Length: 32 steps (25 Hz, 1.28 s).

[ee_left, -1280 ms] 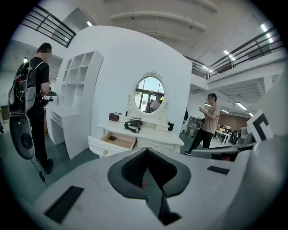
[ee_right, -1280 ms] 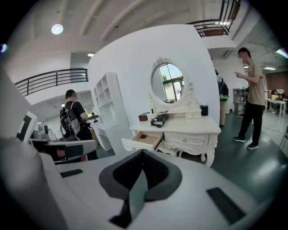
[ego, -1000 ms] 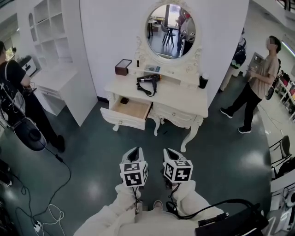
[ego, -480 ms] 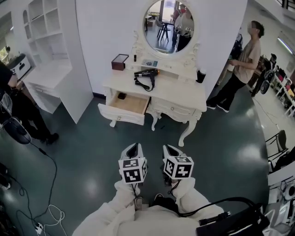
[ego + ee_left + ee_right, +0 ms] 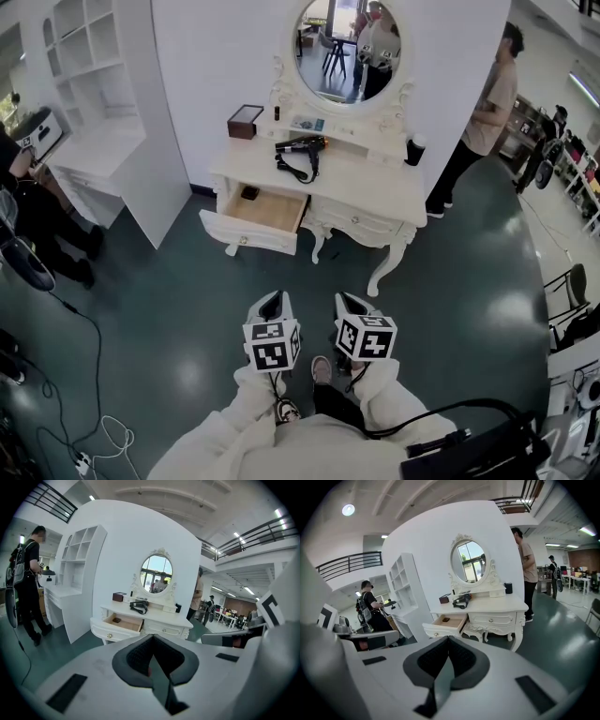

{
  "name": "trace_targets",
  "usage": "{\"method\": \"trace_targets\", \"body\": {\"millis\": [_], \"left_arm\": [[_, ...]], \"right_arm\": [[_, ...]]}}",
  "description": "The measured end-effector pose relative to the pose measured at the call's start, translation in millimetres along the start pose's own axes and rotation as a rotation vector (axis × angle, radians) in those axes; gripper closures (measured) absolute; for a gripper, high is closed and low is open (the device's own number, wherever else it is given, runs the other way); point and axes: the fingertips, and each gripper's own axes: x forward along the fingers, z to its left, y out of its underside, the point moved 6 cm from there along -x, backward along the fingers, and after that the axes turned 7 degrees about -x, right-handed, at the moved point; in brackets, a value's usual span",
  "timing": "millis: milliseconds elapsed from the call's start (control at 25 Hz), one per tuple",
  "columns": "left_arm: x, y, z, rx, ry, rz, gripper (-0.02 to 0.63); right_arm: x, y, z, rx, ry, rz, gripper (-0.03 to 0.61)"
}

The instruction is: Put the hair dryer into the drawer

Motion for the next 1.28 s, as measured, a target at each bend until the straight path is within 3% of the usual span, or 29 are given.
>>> {"method": "trace_targets", "body": {"millis": [280,880,1280], "left_arm": [[38,-22,1,-0.003,-0.028,-0.007,0.607],[153,-68,-17,-0.028,-0.119,-0.017,0.607],[195,-71,-14,-0.053,-0.220,0.016,0.607]], "right_arm": [[36,-26,-20,-0.019,-0.026,0.004,0.517],[131,-93,-108,-0.067,-0.083,0.045,0.517],[180,-106,-143,-0.045,-0.166,0.084,0.517]]}}
